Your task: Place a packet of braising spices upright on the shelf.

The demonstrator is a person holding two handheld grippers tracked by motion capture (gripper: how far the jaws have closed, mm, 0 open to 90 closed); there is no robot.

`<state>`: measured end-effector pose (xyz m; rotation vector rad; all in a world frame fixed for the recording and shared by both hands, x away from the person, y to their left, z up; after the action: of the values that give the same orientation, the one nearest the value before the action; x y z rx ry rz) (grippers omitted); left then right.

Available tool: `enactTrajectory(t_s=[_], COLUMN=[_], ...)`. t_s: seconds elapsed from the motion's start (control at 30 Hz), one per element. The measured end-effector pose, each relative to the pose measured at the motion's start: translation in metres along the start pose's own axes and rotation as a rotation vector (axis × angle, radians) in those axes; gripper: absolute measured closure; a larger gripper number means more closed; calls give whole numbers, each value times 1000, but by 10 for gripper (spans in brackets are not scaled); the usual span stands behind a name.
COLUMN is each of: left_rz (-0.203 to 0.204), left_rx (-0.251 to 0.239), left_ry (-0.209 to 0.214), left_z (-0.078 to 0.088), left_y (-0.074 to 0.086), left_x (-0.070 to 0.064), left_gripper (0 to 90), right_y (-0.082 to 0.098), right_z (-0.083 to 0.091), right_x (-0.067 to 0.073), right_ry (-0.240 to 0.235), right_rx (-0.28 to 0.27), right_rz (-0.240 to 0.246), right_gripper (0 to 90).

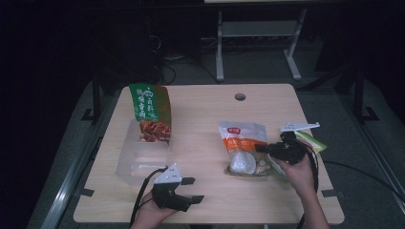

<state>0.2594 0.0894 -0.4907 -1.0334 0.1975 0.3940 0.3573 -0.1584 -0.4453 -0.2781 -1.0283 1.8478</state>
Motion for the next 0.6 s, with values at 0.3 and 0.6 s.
enactTrajectory(t_s=[0.3,0.6], left_rz=[-10,-20], left_rx=[-12,-28], left_ry=[13,20], left_z=[0,-2], left_y=[-4,-10], left_x=[-3,1], left_gripper=[322,330], right_y=[4,-2], right_z=[16,20], right_x=[23,49], right_ry=[-3,-29], right_rx=[-33,-57], right_rz=[43,105], right_gripper=[899,900])
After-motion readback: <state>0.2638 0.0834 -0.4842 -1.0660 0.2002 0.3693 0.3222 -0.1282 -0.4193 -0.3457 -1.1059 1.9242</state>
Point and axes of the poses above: each handheld gripper's, and its own axes: z roughly backward along the jaws, y roughly out of its underside, x roughly to its left, the point moved 9 cm from there along -z, roughly forward along the jaws, and after that the axes turned 14 degrees about y, right-handed, at the moved point
